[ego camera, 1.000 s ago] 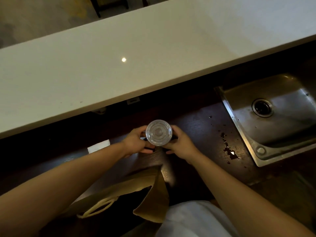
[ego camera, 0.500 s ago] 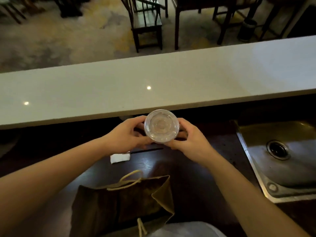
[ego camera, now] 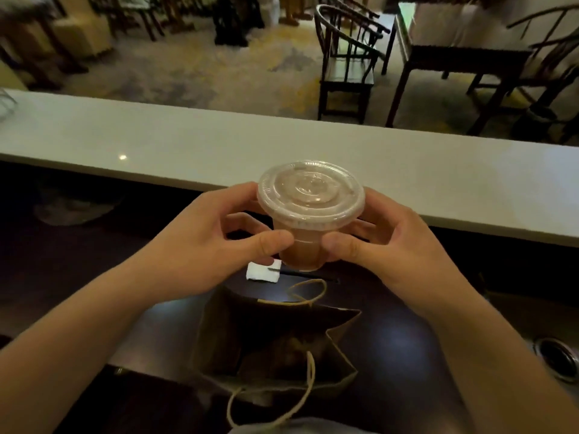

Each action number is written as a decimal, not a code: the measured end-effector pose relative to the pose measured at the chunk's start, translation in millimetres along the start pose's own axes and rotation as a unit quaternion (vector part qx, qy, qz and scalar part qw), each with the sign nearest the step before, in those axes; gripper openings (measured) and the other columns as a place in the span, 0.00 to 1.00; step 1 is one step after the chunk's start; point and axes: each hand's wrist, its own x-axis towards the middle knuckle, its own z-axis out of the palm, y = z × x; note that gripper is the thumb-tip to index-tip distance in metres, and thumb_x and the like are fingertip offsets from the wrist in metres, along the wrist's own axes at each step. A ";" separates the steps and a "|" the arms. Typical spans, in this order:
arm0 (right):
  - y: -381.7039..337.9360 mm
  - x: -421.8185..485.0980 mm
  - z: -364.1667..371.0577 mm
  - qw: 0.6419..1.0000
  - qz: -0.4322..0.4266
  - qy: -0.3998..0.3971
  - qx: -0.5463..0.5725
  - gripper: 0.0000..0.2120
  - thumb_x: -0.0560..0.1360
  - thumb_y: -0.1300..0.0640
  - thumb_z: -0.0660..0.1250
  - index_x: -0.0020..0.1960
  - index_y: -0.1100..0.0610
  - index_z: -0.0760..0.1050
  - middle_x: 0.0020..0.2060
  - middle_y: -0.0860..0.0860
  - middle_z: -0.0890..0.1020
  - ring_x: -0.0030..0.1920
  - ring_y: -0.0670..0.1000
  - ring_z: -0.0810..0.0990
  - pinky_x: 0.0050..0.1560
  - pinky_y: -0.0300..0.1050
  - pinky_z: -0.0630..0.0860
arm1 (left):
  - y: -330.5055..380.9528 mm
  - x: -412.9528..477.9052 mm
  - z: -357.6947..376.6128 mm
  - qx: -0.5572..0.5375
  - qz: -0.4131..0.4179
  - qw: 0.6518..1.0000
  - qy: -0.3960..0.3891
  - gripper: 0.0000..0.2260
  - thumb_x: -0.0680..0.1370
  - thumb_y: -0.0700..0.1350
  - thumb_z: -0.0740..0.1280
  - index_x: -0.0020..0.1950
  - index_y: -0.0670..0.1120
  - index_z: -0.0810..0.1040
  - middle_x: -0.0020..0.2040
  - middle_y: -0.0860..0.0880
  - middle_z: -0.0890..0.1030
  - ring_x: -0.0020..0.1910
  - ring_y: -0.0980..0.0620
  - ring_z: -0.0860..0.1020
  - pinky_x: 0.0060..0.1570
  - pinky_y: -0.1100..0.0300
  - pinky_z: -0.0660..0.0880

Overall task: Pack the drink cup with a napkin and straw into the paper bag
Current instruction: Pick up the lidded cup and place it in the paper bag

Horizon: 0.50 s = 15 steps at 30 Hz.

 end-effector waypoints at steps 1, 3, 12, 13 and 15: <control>-3.0 -1.4 3.0 1.000 -0.002 -0.014 -0.005 0.24 0.66 0.45 0.77 0.61 0.43 0.77 0.57 0.45 0.84 0.58 0.46 0.82 0.57 0.53 0.78 | 1.1 -8.5 -1.0 0.001 0.004 1.000 0.005 0.23 0.71 0.53 0.74 0.66 0.57 0.78 0.62 0.54 0.82 0.58 0.47 0.82 0.49 0.48 0.84; -3.2 -4.4 9.2 0.999 0.005 -0.042 -0.014 0.24 0.66 0.46 0.77 0.61 0.44 0.77 0.57 0.45 0.84 0.58 0.46 0.82 0.57 0.51 0.79 | 0.1 -24.0 -1.4 0.013 0.009 1.000 0.006 0.24 0.71 0.52 0.73 0.67 0.56 0.77 0.62 0.54 0.82 0.60 0.47 0.82 0.55 0.47 0.82; 13.2 -31.5 34.8 0.988 0.075 -0.135 -0.006 0.25 0.69 0.49 0.77 0.64 0.50 0.76 0.57 0.49 0.84 0.58 0.51 0.82 0.53 0.49 0.80 | -37.4 -72.5 16.8 -0.076 -0.063 0.995 -0.019 0.23 0.72 0.53 0.75 0.66 0.55 0.78 0.61 0.46 0.83 0.58 0.40 0.82 0.54 0.39 0.80; 11.8 -33.7 35.8 0.987 0.078 -0.136 -0.027 0.26 0.68 0.49 0.77 0.64 0.48 0.75 0.57 0.48 0.84 0.58 0.51 0.82 0.54 0.52 0.81 | -40.9 -73.8 18.2 -0.074 -0.068 0.995 -0.021 0.22 0.72 0.52 0.75 0.65 0.54 0.78 0.61 0.47 0.83 0.58 0.43 0.82 0.56 0.42 0.80; 6.9 -38.5 36.9 0.986 0.075 -0.125 -0.085 0.31 0.65 0.46 0.79 0.66 0.44 0.72 0.56 0.43 0.83 0.56 0.47 0.83 0.52 0.50 0.83 | -45.3 -75.1 21.1 -0.064 -0.069 0.995 -0.026 0.21 0.73 0.51 0.75 0.65 0.53 0.77 0.60 0.49 0.83 0.60 0.47 0.82 0.58 0.45 0.80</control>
